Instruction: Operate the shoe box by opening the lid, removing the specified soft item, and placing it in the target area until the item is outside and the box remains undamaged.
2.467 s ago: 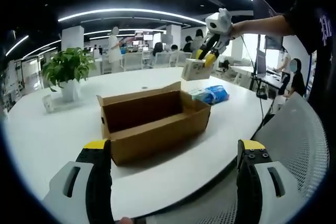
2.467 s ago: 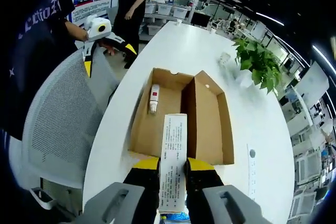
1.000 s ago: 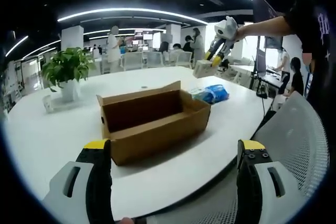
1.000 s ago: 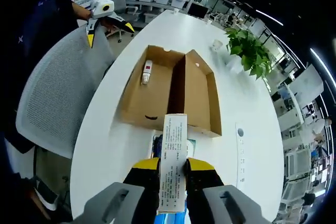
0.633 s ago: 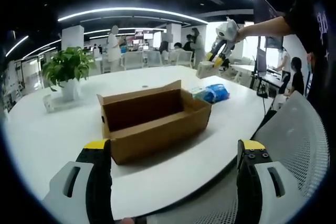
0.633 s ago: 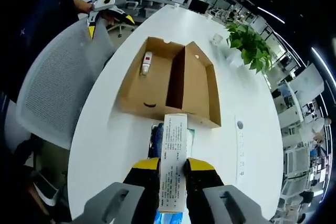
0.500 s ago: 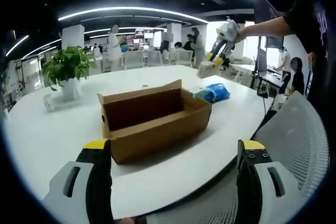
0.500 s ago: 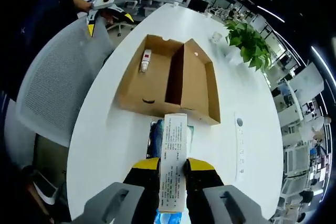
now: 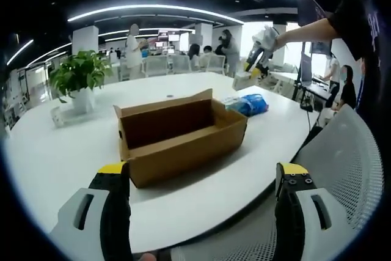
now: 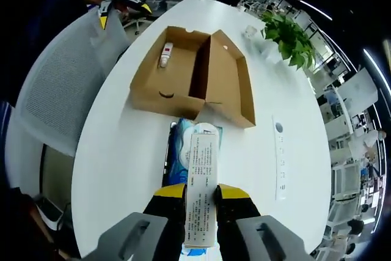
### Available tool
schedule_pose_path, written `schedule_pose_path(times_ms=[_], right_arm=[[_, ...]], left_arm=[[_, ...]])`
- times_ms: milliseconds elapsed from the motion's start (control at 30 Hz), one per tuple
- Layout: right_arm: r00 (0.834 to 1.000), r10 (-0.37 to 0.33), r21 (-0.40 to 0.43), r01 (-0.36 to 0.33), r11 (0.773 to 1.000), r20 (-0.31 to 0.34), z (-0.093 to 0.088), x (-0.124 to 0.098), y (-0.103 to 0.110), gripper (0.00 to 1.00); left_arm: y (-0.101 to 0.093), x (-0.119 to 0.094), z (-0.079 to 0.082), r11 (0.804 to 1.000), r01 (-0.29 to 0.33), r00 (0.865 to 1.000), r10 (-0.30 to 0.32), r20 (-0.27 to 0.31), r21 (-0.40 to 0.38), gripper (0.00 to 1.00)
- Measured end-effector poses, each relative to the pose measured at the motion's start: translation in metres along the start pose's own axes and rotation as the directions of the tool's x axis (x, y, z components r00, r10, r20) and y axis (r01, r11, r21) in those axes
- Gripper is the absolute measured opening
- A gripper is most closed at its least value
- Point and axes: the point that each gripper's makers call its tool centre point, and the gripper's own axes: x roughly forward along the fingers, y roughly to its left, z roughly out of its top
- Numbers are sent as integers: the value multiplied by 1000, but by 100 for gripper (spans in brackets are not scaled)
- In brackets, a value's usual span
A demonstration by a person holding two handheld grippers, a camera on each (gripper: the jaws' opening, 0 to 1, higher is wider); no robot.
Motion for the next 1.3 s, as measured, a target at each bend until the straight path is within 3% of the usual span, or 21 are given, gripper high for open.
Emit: schedule_pose_path(times_ms=[733,1300], right_arm=[[999,-12,37,14,999,-53,-54,20,-18,14],[998,-16,71,20,997,-56,-78,26,-29,14]], left_arm=[[1,2,-6,1000,-5,999,4,-41,-14,97],[1,3,-9,1000,-9,998,8,-56,-20,96]])
